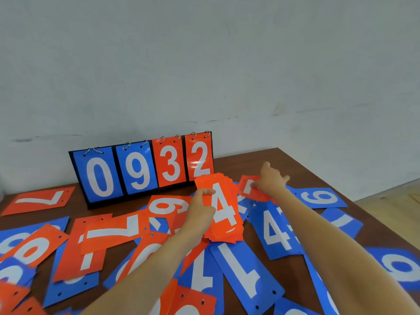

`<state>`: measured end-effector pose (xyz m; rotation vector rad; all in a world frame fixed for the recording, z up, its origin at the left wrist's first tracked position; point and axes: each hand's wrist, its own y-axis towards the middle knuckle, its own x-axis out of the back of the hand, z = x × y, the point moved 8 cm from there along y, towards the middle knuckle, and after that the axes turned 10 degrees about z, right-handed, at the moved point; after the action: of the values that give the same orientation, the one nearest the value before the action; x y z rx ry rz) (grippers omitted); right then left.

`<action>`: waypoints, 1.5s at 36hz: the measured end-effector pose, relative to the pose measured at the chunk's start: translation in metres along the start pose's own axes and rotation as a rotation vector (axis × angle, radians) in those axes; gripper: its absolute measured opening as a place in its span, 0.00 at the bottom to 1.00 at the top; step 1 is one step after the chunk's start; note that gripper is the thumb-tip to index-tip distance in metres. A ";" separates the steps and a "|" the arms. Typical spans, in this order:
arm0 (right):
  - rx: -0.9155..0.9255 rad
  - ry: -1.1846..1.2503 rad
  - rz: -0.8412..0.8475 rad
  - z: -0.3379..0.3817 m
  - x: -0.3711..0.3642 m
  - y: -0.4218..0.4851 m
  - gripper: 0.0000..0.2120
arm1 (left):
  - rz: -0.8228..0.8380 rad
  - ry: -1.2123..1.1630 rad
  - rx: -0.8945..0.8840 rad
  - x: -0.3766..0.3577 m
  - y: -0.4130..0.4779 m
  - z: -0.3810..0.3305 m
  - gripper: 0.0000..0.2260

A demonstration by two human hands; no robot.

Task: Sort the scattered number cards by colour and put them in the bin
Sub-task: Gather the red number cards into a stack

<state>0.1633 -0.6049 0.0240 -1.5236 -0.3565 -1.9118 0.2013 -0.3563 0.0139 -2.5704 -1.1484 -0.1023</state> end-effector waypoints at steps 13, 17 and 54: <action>0.321 0.226 -0.420 -0.007 0.068 -0.134 0.19 | -0.061 -0.067 -0.005 0.006 -0.066 -0.022 0.20; 0.499 0.647 -0.382 -0.003 0.070 -0.209 0.18 | -0.081 -0.136 -0.037 0.017 -0.105 -0.025 0.20; 0.487 0.258 0.087 0.085 -0.092 -0.363 0.17 | -0.406 -0.185 -0.165 0.127 -0.306 0.088 0.14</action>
<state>0.0054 -0.2549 0.0290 -0.9497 -0.5787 -1.7606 0.0553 -0.0466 0.0351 -2.4852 -1.7894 -0.0545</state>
